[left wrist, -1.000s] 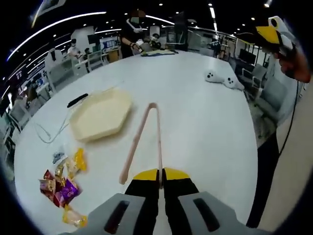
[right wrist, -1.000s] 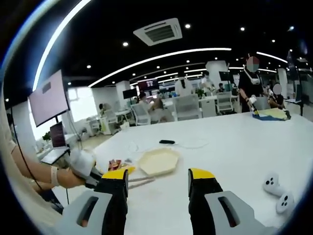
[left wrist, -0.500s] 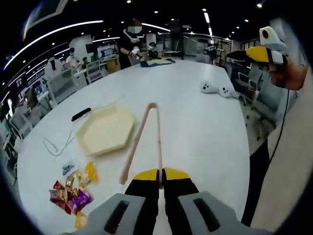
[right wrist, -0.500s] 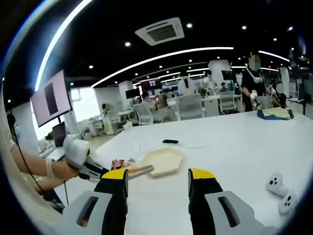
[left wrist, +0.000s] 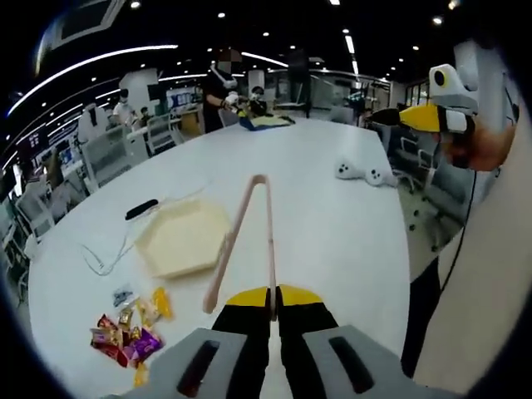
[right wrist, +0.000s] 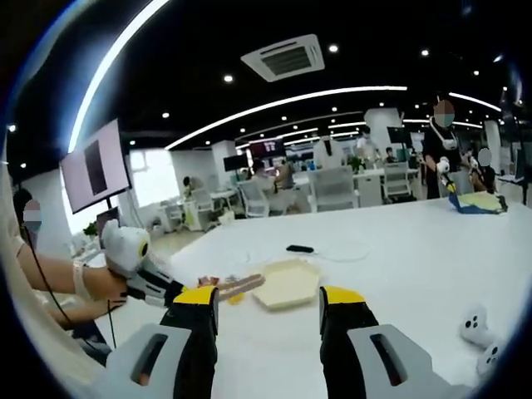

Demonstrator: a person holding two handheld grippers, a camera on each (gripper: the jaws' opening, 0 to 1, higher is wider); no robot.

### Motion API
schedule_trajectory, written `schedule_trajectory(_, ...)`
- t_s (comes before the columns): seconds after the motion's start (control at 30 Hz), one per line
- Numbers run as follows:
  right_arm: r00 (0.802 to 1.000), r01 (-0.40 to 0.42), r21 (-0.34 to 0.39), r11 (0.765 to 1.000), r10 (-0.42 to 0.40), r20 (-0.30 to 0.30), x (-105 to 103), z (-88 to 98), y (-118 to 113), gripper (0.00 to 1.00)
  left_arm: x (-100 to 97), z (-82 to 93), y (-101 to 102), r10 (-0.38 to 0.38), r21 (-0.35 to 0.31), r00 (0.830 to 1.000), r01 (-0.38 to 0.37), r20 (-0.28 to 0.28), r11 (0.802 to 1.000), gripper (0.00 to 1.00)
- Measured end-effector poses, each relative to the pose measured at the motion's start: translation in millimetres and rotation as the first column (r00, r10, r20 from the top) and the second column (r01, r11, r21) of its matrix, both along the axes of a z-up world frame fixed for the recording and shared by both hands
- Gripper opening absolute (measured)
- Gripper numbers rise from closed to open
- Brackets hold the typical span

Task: Place the target food into the container with the food tongs after gripping and lifting it, then release it inside without dropping or visibly crushing the food.

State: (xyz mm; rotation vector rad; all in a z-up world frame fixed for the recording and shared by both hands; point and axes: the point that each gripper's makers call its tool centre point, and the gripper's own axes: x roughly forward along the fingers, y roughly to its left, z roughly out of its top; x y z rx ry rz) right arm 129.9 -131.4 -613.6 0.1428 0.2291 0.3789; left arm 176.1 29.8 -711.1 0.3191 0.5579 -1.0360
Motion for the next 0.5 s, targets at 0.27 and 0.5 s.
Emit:
schedule_trajectory(0.27, 0.999, -0.034, 0.009, 0.999, 0.034, -0.012, 5.3, -3.8, 0.9, 0.49, -4.0, 21.5, 5.2, -0.011, -0.027, 1.0, 0.012, 0.018, 1.0, 0.0)
schedule_trajectory(0.5, 0.998, -0.067, 0.018, 0.998, 0.067, -0.014, 10.6, -4.2, 8.5, 0.49, -9.6, 37.4, 6.3, -0.032, -0.067, 0.999, 0.033, 0.011, 0.997, 0.0)
